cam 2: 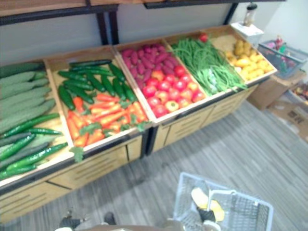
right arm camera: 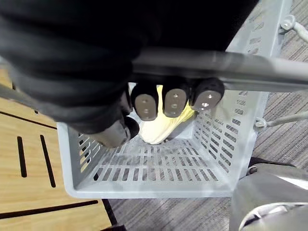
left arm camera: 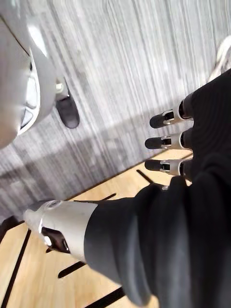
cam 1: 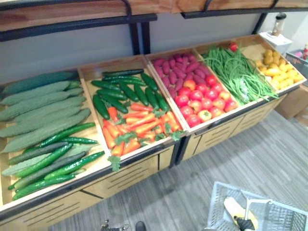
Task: Pick vegetable in the basket
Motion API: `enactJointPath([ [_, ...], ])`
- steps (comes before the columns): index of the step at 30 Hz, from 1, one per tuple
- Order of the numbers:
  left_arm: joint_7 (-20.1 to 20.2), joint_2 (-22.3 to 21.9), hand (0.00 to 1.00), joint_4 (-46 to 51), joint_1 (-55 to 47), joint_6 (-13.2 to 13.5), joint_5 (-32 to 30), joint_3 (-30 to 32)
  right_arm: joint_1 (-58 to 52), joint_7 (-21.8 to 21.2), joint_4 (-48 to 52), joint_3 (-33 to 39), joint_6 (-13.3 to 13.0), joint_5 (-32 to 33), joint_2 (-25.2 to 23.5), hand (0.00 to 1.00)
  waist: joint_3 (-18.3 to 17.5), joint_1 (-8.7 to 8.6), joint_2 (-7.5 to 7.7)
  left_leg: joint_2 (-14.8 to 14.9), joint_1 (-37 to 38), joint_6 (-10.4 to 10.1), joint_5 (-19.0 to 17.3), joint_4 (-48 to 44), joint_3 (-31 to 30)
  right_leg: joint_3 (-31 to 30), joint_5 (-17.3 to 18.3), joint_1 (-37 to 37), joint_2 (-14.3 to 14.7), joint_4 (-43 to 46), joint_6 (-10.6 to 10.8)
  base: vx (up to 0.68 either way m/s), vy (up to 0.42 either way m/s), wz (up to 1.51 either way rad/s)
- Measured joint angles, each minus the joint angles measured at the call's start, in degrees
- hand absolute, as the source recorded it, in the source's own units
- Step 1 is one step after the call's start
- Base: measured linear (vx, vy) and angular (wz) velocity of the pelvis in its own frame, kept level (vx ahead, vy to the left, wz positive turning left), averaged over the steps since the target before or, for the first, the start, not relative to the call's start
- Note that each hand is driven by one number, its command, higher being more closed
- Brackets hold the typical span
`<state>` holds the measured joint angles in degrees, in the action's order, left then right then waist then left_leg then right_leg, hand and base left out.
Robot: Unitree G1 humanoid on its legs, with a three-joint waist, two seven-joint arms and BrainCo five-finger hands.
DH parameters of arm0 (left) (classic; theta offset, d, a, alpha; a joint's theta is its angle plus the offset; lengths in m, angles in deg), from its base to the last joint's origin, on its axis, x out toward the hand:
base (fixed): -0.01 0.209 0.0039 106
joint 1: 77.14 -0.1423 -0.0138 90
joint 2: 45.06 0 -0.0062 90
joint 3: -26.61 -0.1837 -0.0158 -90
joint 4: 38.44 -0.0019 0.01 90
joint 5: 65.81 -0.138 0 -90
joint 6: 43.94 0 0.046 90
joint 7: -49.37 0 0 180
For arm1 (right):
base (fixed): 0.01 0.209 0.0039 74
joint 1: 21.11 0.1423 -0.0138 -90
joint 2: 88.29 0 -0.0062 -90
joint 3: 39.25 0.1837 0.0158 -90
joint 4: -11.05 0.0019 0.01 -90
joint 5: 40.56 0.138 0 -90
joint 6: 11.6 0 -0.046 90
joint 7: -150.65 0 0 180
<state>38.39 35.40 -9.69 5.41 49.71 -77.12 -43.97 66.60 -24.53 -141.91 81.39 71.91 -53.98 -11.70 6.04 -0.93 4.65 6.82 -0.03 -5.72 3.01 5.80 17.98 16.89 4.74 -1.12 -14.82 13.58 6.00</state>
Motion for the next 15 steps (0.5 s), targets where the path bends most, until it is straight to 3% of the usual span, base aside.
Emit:
enactJointPath([
  [5, -0.15, -2.08, 0.0, -0.35, 0.03, 0.08, 4.49, 3.59, -0.04, -0.04, -1.05, -0.11, 0.3, 0.01, 0.75, 1.0, 0.25, 0.75, -1.44, 0.16, 0.14, 0.06, 1.02, -0.02, -1.03, 0.07, 0.2, 4.0, 1.49, -6.99, 0.29, 0.04, -0.052, 0.12],
  [7, -0.15, -2.2, 0.0, -0.36, 0.09, 0.14, 6.16, 4.74, -0.05, -0.04, -1.25, -0.12, 0.33, -0.02, 0.77, 1.0, 0.21, 0.89, -1.52, 0.17, 0.2, -0.19, 1.21, 0.03, -1.23, 0.07, 0.85, 4.77, 1.64, -8.0, 1.22, 0.02, -0.056, 0.07],
  [11, -1.09, -3.36, 0.0, -0.84, 0.42, 0.14, 8.22, 7.74, -0.04, -0.06, -1.63, -0.22, 0.25, -0.09, 1.0, 1.0, 0.06, 0.93, -2.0, 0.81, 0.27, -0.73, 1.68, 0.13, -1.38, 0.0, 0.95, 5.81, 2.68, -10.02, 1.28, 0.0, -0.041, 0.0],
  [15, -3.46, -4.53, 0.0, 1.88, 0.65, 0.16, 10.96, 6.94, -0.04, -0.03, -2.28, -0.27, 0.05, -0.09, 1.12, 1.0, 0.05, 0.86, -2.02, 0.72, 0.35, -0.69, 1.91, 0.14, -1.54, 0.01, 1.04, 6.52, 2.75, -11.01, 1.19, -0.02, -0.004, 0.01],
])
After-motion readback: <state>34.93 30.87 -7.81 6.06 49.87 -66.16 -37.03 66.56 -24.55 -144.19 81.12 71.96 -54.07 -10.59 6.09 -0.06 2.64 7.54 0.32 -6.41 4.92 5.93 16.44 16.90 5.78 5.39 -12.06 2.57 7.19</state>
